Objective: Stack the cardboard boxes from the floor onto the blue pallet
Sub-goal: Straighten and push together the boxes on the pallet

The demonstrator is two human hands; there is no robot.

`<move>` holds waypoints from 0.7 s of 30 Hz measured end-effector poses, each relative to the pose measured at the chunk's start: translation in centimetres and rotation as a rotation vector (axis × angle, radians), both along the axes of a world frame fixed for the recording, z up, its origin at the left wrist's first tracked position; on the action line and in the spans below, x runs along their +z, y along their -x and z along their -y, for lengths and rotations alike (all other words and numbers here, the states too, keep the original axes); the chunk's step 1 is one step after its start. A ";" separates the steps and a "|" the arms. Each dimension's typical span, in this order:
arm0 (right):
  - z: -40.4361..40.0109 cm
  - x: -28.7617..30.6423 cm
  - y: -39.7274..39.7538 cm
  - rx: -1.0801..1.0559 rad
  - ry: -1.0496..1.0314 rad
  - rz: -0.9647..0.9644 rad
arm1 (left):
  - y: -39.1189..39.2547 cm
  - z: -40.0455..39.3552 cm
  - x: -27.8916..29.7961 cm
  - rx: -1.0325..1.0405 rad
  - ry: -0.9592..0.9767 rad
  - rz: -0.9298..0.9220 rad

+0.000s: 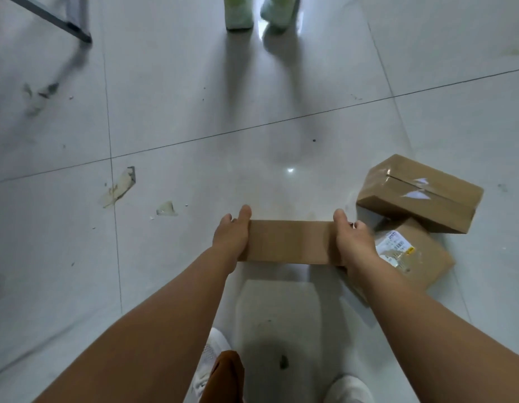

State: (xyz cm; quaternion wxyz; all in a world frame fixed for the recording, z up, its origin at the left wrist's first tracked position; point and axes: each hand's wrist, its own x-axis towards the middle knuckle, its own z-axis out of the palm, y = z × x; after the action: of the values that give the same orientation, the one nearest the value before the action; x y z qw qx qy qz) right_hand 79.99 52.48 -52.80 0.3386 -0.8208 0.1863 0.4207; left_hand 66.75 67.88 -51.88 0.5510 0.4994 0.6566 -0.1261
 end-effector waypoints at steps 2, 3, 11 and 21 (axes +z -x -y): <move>0.0 -1.2 0.0 0.021 0.033 0.002 | 0.0 0.0 -1.0 0.010 0.020 -0.001; 0.1 -1.6 0.0 0.037 0.047 0.011 | 0.0 0.1 -1.2 0.014 0.024 -0.004; 0.7 1.8 0.7 -0.013 0.030 0.030 | 0.0 0.5 2.7 0.097 -0.048 0.023; 3.7 22.0 0.1 -0.160 -0.076 0.140 | -2.0 4.0 21.4 0.191 -0.143 0.090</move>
State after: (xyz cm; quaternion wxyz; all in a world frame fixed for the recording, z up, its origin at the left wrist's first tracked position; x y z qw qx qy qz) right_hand 79.86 48.78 -30.77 0.4141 -0.8172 0.2112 0.3407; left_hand 68.73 63.83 -30.52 0.5525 0.4776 0.6830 -0.0034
